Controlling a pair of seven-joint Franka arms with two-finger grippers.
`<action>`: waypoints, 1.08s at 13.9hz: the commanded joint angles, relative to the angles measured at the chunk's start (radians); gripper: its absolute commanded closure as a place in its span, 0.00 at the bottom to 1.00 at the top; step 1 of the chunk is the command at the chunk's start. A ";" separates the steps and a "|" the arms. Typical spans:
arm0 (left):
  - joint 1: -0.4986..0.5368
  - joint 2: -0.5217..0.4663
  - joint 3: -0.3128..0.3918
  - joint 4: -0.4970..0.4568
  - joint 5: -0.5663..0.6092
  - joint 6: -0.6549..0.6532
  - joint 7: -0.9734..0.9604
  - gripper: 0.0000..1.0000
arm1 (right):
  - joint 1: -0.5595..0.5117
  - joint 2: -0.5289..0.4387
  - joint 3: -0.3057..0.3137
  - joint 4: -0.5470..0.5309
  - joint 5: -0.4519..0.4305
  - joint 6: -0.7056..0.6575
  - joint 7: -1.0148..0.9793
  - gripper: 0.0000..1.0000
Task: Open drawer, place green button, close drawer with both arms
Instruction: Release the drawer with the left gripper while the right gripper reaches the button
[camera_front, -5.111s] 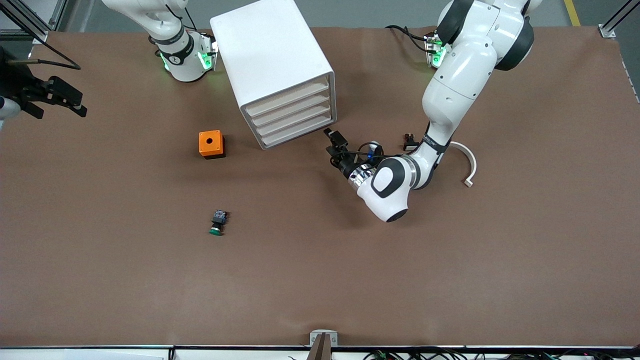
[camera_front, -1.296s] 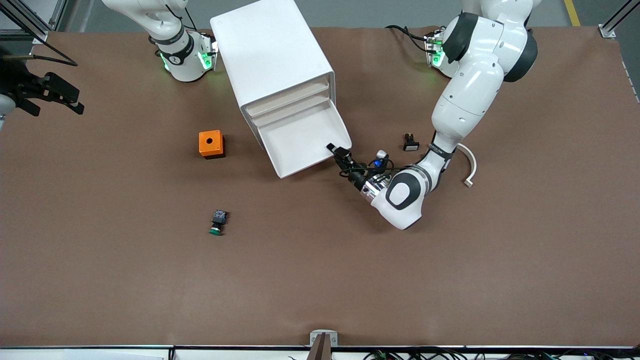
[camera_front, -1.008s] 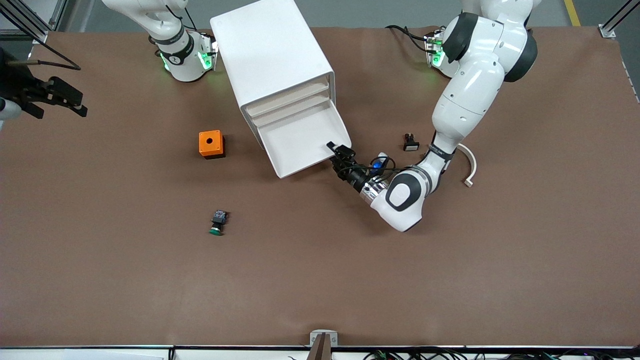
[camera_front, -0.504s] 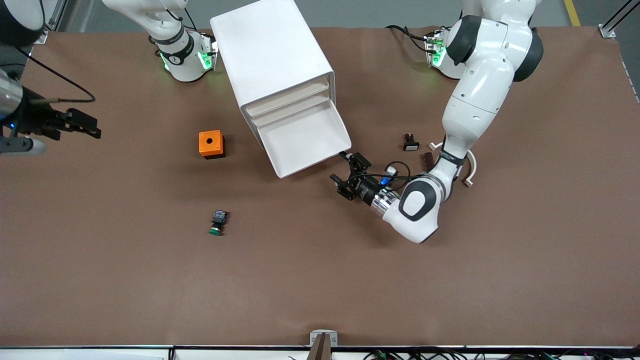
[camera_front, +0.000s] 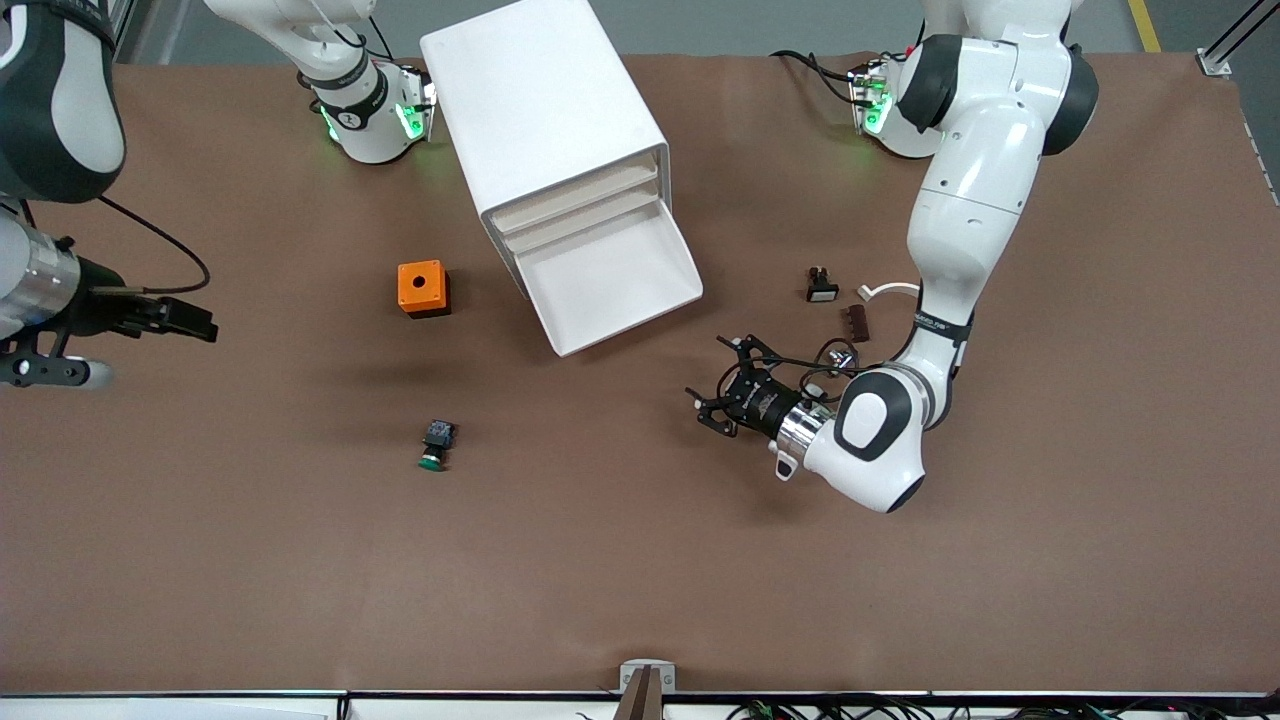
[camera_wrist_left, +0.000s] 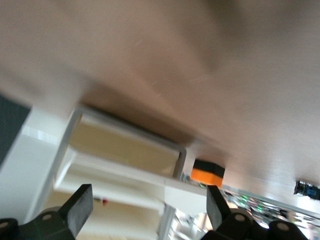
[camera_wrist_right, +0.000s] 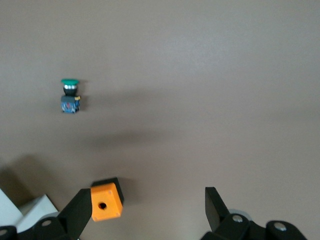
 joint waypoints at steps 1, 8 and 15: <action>-0.036 -0.051 0.026 -0.010 0.107 0.124 0.121 0.00 | 0.051 0.016 0.006 -0.068 0.011 0.110 0.081 0.00; -0.051 -0.144 0.027 -0.011 0.371 0.312 0.263 0.00 | 0.137 0.056 0.006 -0.273 0.011 0.421 0.220 0.00; -0.063 -0.197 0.027 -0.018 0.608 0.451 0.257 0.00 | 0.258 0.215 0.006 -0.297 0.011 0.656 0.427 0.00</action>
